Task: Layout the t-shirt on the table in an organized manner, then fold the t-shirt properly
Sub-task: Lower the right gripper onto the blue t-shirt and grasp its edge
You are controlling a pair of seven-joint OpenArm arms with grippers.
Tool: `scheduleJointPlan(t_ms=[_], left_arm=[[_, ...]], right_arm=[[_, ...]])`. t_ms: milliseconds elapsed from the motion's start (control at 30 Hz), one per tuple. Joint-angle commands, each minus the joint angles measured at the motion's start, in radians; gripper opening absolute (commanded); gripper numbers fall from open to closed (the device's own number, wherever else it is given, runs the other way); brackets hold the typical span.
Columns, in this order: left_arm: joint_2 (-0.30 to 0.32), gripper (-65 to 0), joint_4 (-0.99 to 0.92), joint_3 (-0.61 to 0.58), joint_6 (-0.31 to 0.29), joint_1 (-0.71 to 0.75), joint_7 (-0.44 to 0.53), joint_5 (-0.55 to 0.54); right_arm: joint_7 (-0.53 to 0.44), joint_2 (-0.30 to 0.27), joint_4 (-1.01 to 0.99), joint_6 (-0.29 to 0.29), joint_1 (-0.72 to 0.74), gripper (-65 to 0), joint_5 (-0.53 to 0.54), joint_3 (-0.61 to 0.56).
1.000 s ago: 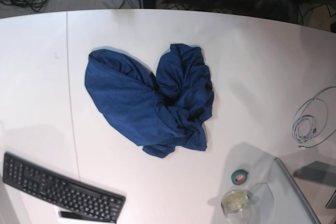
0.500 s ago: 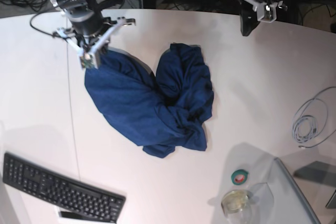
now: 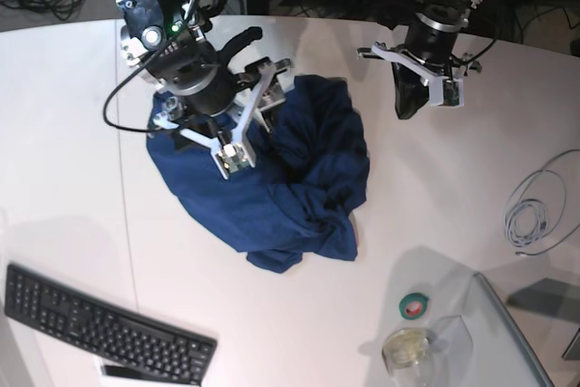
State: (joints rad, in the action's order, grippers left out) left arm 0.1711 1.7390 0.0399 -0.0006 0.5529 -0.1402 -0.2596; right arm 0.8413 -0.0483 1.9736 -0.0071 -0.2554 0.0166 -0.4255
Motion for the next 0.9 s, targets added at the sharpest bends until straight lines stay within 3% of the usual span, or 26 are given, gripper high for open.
scheduleJointPlan(t_ms=[0, 133, 200, 633, 867], left_arm=[[0.008, -65.0, 0.008, 0.021, 0.006, 0.0, 0.018, 0.001], [0.008, -43.9, 0.003, 0.039, 0.006, -0.014, 0.018, 0.001], [0.008, -38.7, 0.003, 0.035, 0.006, -0.027, 0.018, 0.001], [0.012, -38.2, 0.002, 0.039, 0.006, -0.029, 0.014, 0.001], [0.009, -38.2, 0.008, 0.039, 0.006, -0.031, -0.052, 0.001]], right_arm=[[-0.029, 0.003, 0.016, 0.0, 0.024, -25.5, -0.014, 0.004], [-0.029, 0.003, 0.014, 0.0, 0.043, -25.5, -0.017, 0.009], [-0.029, 0.003, 0.014, 0.0, 0.044, -25.5, -0.017, 0.01], [0.011, 0.003, 0.016, 0.0, 0.026, -25.8, -0.017, 0.009], [0.008, -0.003, 0.022, 0.0, -0.034, -25.8, -0.019, 0.009]])
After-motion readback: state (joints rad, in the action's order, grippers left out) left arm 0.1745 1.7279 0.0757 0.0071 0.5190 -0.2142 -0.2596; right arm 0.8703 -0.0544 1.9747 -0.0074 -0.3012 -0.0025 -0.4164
